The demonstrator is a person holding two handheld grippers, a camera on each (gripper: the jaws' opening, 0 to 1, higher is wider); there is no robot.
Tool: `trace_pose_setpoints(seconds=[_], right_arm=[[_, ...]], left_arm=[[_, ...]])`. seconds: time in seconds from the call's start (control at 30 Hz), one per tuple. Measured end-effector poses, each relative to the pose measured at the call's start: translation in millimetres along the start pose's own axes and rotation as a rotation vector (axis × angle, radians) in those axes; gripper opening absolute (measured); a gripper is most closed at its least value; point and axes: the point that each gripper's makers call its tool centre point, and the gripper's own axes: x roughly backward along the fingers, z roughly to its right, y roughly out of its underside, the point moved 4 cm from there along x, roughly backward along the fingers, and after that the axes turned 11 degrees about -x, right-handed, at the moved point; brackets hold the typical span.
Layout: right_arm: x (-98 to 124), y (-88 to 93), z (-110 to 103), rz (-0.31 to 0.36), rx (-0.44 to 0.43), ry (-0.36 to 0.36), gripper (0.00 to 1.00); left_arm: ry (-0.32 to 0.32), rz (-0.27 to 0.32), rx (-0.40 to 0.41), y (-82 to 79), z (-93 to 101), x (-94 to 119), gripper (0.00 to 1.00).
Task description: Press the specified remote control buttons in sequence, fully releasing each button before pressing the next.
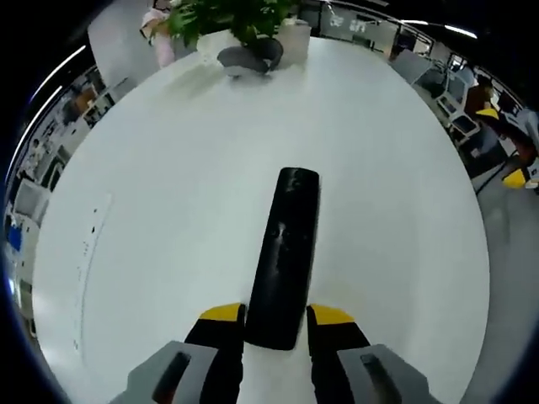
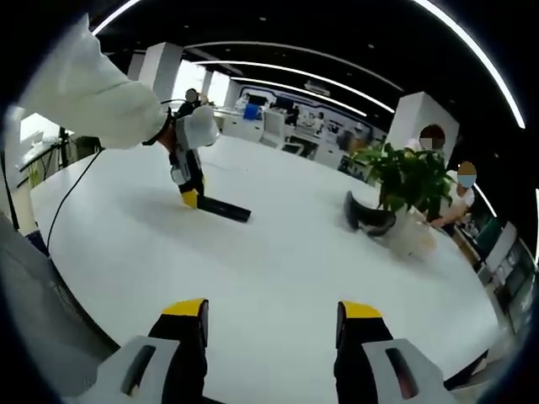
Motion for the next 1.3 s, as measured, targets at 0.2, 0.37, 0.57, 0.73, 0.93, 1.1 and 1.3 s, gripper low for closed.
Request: trace_pose_setpoints(seconds=[0.2, 0.37, 0.57, 0.73, 0.93, 1.1, 1.3], right_arm=[[0, -0.5, 0, 0.006, -0.004, -0.003, 0.58], [1, -1.9, 4, 0.015, -0.014, 0.02, 0.59], [3, -2.1, 5, 0.018, -0.026, 0.028, 0.57], [5, -4.5, 2, 0.032, -0.047, 0.003, 0.52], [6, -5.6, 1, 0.039, -0.053, 0.001, 0.49], [8, -7.1, 2, 0.048, -0.06, 0.005, 0.46], [9, -7.1, 3, 0.046, -0.069, 0.012, 0.39]], left_arm=[[-0.012, -0.038, -0.013, -2.8, 6.9, 1, 0.24], [-0.019, -0.054, 0.004, -1.8, 10.3, 2, 0.24], [-0.011, -0.109, -0.002, -3.0, 25.1, 2, 0.23], [-0.012, -0.129, 0.006, -1.4, 37.1, 4, 0.23], [-0.004, -0.157, -0.008, -0.9, 52.9, 6, 0.23], [0.005, -0.185, -0.022, -0.7, 66.5, 8, 0.23], [-0.004, -0.185, 0.005, 1.2, 73.3, 9, 0.23]])
